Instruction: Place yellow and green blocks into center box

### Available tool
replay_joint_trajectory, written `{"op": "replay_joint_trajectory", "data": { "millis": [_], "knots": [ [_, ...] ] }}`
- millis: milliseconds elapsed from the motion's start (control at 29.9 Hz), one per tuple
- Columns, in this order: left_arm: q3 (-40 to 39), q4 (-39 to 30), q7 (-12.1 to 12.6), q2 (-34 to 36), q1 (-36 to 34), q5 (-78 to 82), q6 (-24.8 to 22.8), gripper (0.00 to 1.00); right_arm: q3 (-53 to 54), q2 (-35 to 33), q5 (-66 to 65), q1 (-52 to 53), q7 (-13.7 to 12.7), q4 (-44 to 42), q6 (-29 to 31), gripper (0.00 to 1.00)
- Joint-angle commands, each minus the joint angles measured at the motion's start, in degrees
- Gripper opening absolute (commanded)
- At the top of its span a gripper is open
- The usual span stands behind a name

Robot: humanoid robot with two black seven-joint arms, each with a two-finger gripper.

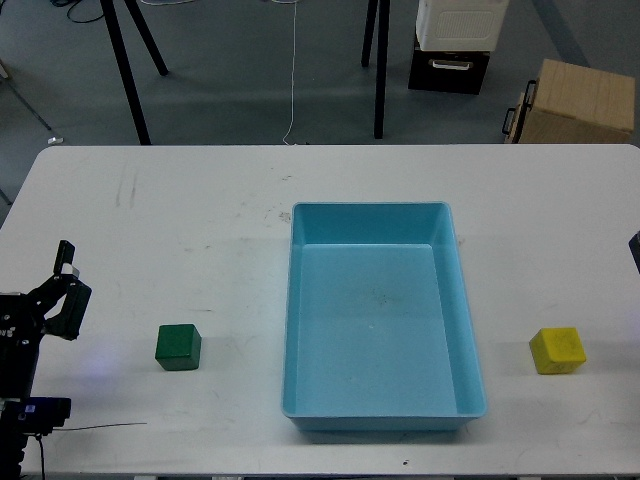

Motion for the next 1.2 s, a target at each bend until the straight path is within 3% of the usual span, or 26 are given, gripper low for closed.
{"op": "replay_joint_trajectory", "data": {
  "millis": [0, 200, 334, 534, 768, 935, 1169],
  "knots": [
    [0.01, 0.01, 0.16, 0.01, 0.00, 0.00, 0.00, 1.00, 0.07, 0.08, 0.07, -0.30, 0.09, -0.08, 0.16, 1.00],
    [0.19, 0.09, -0.01, 0.01, 0.00, 0.00, 0.00, 1.00, 0.25, -0.01, -0.10, 0.48, 0.26, -0.17, -0.62, 1.00],
    [0.10, 0.09, -0.10, -0.26, 0.00, 0.00, 0.00, 1.00, 0.25, -2.55, -6.06, 2.85, 0.26, -1.14, -5.97, 1.00],
    [-0.07, 0.09, -0.10, -0.61, -0.26, 0.00, 0.00, 1.00, -5.97, -13.52, -15.39, 10.31, 0.26, -1.14, -17.58, 1.00],
    [0.10, 0.18, -0.10, -0.70, -0.88, 0.00, 0.00, 1.00, -22.58, -28.29, -28.65, 25.77, -0.09, -2.90, -21.89, 1.00],
    [0.10, 0.27, -0.10, -0.61, -1.05, 0.00, 0.00, 1.00, -41.11, -34.01, -38.49, 43.25, -4.38, -5.27, -22.34, 1.00],
    [0.36, 0.53, -0.10, -0.70, -1.23, 0.00, 0.00, 1.00, -69.76, -37.10, -55.01, 67.95, -11.42, -6.50, -21.37, 1.00]
  ]
}}
